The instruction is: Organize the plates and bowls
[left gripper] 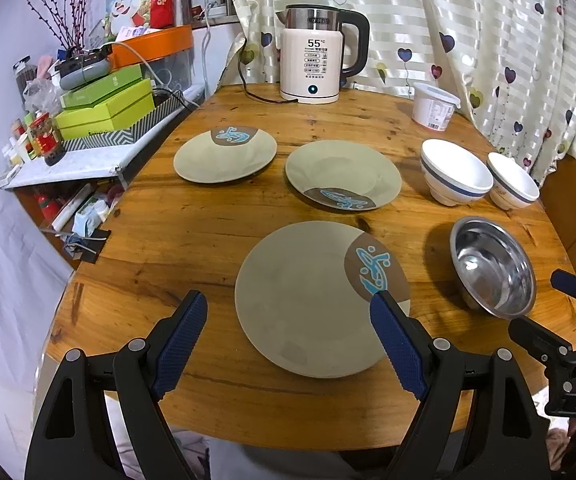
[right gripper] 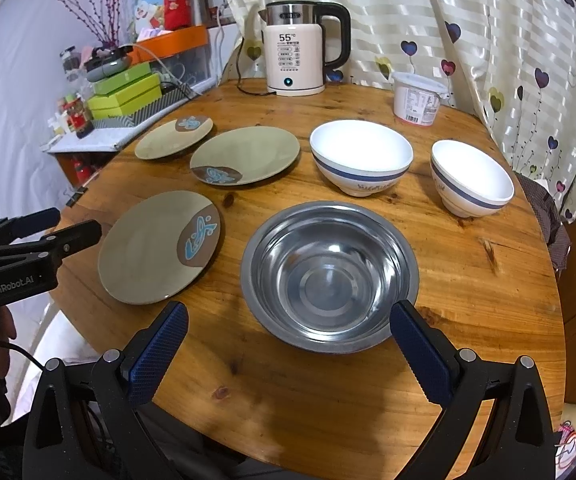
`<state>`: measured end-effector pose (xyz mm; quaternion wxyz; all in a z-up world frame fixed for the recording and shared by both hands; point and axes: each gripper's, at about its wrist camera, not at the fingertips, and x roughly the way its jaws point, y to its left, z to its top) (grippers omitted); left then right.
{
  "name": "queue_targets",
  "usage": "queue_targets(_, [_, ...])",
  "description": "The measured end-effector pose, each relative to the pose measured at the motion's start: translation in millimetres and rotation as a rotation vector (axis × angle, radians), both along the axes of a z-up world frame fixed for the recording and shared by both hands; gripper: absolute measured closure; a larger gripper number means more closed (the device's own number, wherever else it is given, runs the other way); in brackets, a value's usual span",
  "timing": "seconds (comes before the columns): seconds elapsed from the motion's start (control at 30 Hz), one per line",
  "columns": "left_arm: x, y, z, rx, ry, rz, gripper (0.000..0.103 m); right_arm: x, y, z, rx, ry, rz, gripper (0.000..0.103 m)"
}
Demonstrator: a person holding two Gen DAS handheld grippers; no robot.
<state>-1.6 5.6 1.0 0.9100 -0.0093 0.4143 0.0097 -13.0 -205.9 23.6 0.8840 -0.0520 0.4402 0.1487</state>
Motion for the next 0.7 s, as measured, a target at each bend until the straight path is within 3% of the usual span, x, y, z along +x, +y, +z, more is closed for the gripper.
queue_targets(0.7, [-1.2,0.2,-2.9,-0.006,0.006,-0.025,0.019,-1.6,0.4,3.5,0.013,-0.019,0.011,0.001])
